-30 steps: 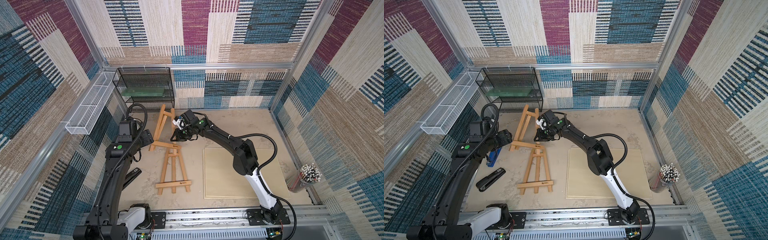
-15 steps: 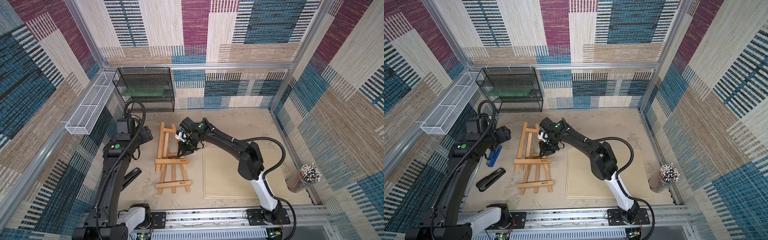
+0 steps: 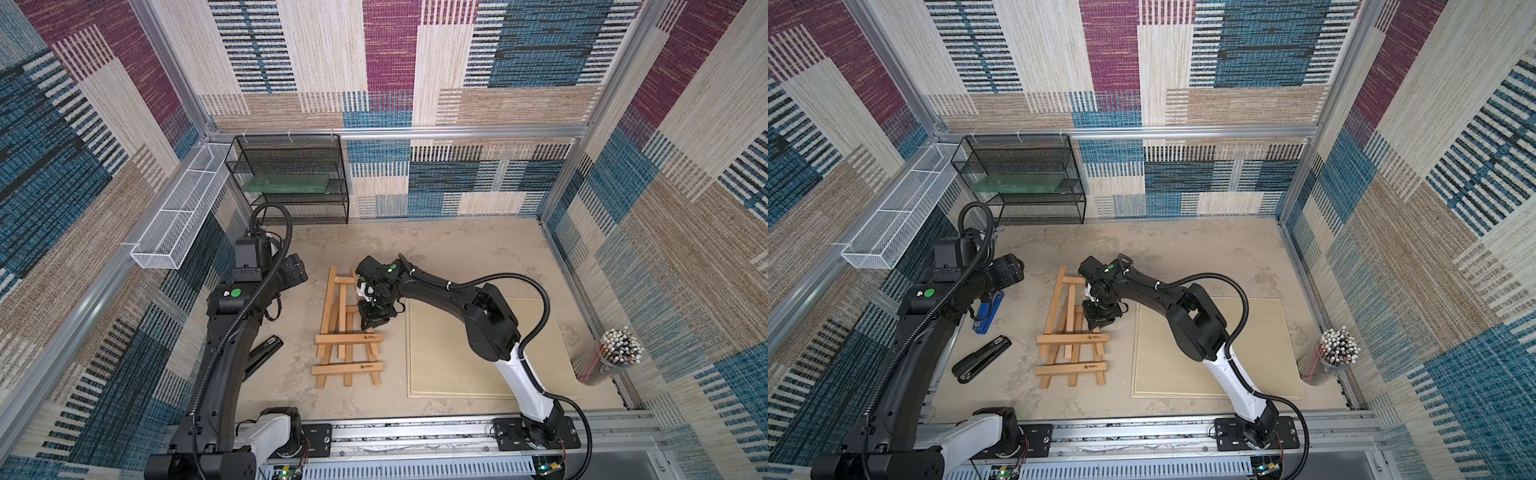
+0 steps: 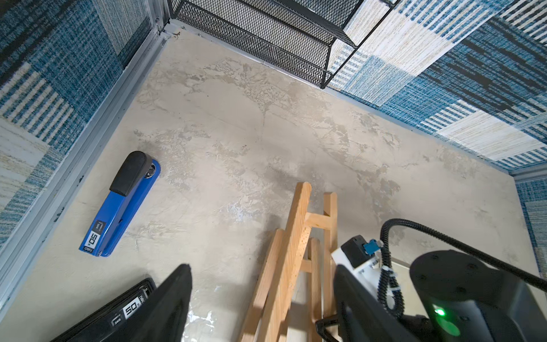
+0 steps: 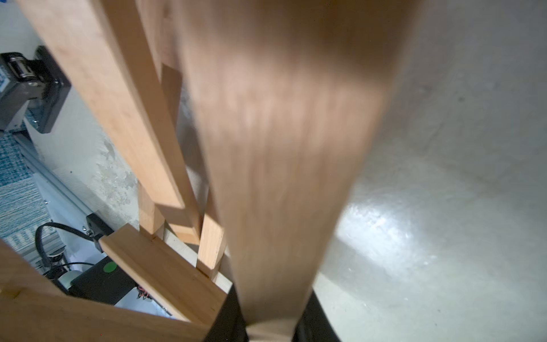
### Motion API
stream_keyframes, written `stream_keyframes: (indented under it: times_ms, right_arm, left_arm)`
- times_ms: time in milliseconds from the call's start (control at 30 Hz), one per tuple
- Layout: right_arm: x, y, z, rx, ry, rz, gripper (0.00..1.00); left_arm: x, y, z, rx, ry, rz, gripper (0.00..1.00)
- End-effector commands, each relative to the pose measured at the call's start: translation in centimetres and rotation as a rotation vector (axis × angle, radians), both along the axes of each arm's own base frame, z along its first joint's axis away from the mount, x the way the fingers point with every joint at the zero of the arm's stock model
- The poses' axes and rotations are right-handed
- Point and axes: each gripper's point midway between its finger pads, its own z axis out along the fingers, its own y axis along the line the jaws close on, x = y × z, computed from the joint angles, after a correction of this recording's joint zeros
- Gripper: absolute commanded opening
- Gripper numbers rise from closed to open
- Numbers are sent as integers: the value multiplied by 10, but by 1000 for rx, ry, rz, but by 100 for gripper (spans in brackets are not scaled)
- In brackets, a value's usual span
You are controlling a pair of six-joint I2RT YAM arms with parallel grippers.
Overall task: Disassemble the easel
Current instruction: Place the easel on the easel.
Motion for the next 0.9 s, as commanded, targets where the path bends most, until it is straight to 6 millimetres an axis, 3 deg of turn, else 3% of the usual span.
stream_keyframes:
  times_ms: [0,200,267,433,733,867]
  right_arm:
    - [7,12,-2,6,-40,-7,0]
    - [1,7,-10,-34,-43,-6,13]
    - [1,7,-3,-27,-47,-9,23]
    - [6,7,13,-11,-54,-30,38]
    - [6,0,16,-16,-49,-42,45]
    - [16,3,34,25,-99,-56,57]
  left_arm:
    - [-1,-1,-2,9,1,-14,77]
    - [-2,-2,-7,0,9,-18,78]
    - [-3,-3,-9,-1,13,-20,78]
    - [-4,-3,-10,-5,15,-21,78]
    - [-6,-4,-12,-10,17,-26,80]
    - [-6,-6,-11,-13,16,-37,83]
